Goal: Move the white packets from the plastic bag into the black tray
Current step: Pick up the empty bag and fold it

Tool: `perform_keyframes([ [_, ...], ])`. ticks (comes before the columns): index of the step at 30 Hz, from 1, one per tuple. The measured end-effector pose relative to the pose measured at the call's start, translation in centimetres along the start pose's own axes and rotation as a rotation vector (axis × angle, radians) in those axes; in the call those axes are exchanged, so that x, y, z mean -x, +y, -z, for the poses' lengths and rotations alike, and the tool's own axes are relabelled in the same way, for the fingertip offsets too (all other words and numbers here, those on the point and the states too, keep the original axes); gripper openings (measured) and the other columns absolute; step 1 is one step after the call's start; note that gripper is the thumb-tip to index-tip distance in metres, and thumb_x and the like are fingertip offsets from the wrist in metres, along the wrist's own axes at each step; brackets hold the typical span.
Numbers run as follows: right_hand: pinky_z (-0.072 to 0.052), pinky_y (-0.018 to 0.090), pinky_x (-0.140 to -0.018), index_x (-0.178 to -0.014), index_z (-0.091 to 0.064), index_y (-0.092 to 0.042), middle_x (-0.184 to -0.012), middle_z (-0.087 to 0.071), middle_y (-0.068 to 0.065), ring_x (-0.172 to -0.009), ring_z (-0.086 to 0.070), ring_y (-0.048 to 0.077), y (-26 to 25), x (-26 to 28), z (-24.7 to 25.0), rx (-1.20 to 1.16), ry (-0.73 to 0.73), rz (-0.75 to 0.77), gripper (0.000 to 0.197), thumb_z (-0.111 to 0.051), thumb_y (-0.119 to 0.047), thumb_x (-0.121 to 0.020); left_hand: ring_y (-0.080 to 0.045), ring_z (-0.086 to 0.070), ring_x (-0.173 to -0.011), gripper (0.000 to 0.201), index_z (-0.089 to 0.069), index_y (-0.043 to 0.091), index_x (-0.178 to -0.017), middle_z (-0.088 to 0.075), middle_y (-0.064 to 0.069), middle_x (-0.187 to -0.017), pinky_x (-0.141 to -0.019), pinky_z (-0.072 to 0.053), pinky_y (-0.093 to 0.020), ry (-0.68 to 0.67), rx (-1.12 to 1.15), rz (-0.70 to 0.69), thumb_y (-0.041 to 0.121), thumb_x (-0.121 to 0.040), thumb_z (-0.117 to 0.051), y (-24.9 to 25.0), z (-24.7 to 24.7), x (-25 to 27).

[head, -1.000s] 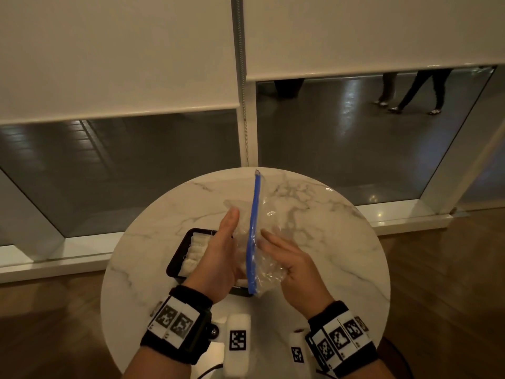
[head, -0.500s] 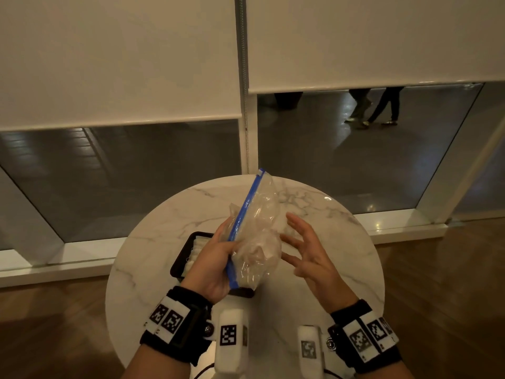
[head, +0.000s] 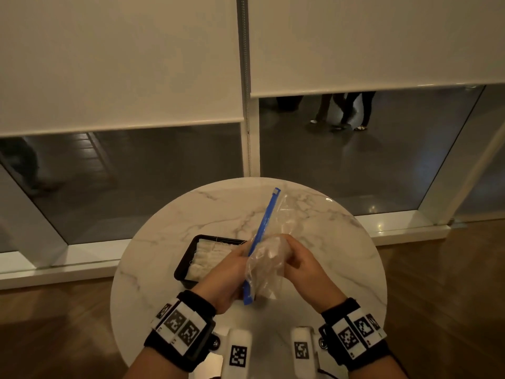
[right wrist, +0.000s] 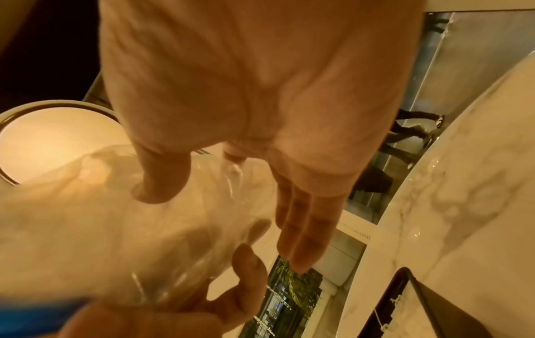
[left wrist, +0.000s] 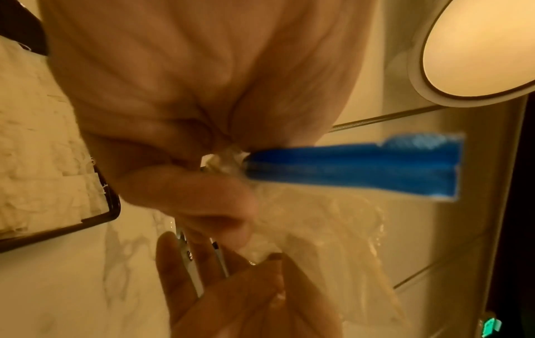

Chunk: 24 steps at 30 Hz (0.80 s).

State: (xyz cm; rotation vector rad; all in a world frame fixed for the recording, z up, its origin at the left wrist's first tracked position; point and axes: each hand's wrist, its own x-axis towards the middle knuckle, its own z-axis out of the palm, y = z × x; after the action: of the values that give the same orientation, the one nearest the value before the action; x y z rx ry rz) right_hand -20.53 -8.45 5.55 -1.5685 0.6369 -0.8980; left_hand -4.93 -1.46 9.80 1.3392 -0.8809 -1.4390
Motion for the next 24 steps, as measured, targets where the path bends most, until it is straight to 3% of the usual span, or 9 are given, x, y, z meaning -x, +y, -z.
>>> perform_keyframes([
  [2,-0.054,0.043,-0.096,-0.111,-0.07,-0.017,-0.109,-0.073,0.005,-0.107,-0.067,0.022,0.4,-0.3,0.1,-0.01,0.078,0.015,0.025,-0.071,-0.013,-0.086,-0.031,-0.071,-0.093,0.043,-0.067,0.03,-0.119,-0.075,-0.016,-0.104,-0.085,-0.057,-0.048,-0.01,-0.008,0.0,0.036,-0.077,-0.072,0.1,-0.2,-0.4],
  [5,-0.057,0.04,-0.078,-0.097,-0.071,-0.007,-0.095,-0.074,0.014,-0.088,-0.069,0.021,1.0,-0.7,0.8,-0.07,0.213,-0.014,0.012,-0.067,-0.001,-0.088,-0.033,-0.071,-0.082,0.054,-0.049,0.033,-0.139,-0.068,-0.017,-0.121,-0.064,-0.059,-0.04,-0.01,0.163,-0.007,0.037,-0.089,-0.068,-0.4,-0.3,-1.0],
  [8,-0.053,0.054,-0.076,-0.092,-0.067,0.004,-0.091,-0.067,0.029,-0.08,-0.062,0.027,1.9,-1.0,2.3,-0.067,0.282,-0.05,0.008,-0.063,-0.002,-0.092,-0.04,-0.072,-0.091,0.059,-0.041,0.052,-0.14,-0.06,-0.009,-0.137,-0.072,-0.059,-0.041,-0.083,0.159,-0.051,0.05,-0.088,-0.068,-0.9,-1.2,-2.1],
  [12,-0.049,0.044,-0.074,-0.092,-0.066,0.006,-0.086,-0.065,0.028,-0.077,-0.058,0.024,1.8,-0.8,4.6,-0.093,0.309,-0.054,0.007,-0.062,0.0,-0.093,-0.037,-0.071,-0.082,0.045,-0.057,0.046,-0.127,-0.071,-0.011,-0.115,-0.072,-0.058,-0.04,-0.057,0.019,-0.119,0.039,-0.085,-0.07,-0.6,-3.8,-4.1],
  [14,-0.054,0.044,-0.084,-0.109,-0.065,-0.002,-0.099,-0.071,0.017,-0.091,-0.067,0.027,1.7,-0.4,6.3,-0.186,0.291,-0.049,0.015,-0.063,-0.005,-0.094,-0.034,-0.069,-0.075,0.03,-0.062,0.044,-0.12,-0.075,-0.005,-0.102,-0.066,-0.058,-0.037,-0.027,-0.026,-0.156,0.034,-0.091,-0.065,-0.5,-5.2,-5.6],
  [16,-0.054,0.049,-0.095,-0.136,-0.049,-0.02,-0.119,-0.07,0.012,-0.113,-0.065,0.033,2.1,0.3,8.3,-0.45,0.278,-0.064,0.052,-0.067,-0.008,-0.089,-0.03,-0.067,-0.069,0.022,-0.064,0.037,-0.118,-0.075,-0.007,-0.097,-0.058,-0.054,-0.033,0.003,-0.078,-0.178,0.027,-0.1,-0.057,-0.2,-6.5,-7.3],
  [19,-0.055,0.053,-0.094,-0.149,-0.019,-0.052,-0.134,-0.063,0.013,-0.123,-0.061,0.036,3.7,1.3,12.3,-0.713,0.38,-0.076,0.101,-0.075,-0.006,-0.078,-0.03,-0.062,-0.061,0.02,-0.065,0.027,-0.116,-0.072,-0.022,-0.091,-0.051,-0.047,-0.032,-0.024,-0.15,-0.17,0.017,-0.103,-0.053,-0.2,-9.4,-10.5],
  [21,-0.057,0.047,-0.09,-0.152,-0.025,-0.044,-0.136,-0.061,0.013,-0.123,-0.061,0.034,4.6,1.8,14.5,-0.652,0.446,-0.108,0.102,-0.082,-0.007,-0.076,-0.032,-0.062,-0.058,0.018,-0.066,0.022,-0.112,-0.071,-0.024,-0.086,-0.049,-0.047,-0.031,-0.066,-0.2,-0.161,0.013,-0.102,-0.054,-0.6,-11.5,-12.4],
  [24,-0.056,0.045,-0.089,-0.141,-0.05,-0.025,-0.126,-0.068,0.012,-0.116,-0.065,0.034,5.4,2.6,18.2,-0.457,0.488,-0.16,0.068,-0.07,-0.004,-0.079,-0.029,-0.065,-0.058,0.013,-0.068,0.018,-0.105,-0.072,-0.021,-0.085,-0.049,-0.055,-0.035,-0.098,-0.248,-0.15,0.011,-0.099,-0.059,-1.8,-15.8,-15.7],
])
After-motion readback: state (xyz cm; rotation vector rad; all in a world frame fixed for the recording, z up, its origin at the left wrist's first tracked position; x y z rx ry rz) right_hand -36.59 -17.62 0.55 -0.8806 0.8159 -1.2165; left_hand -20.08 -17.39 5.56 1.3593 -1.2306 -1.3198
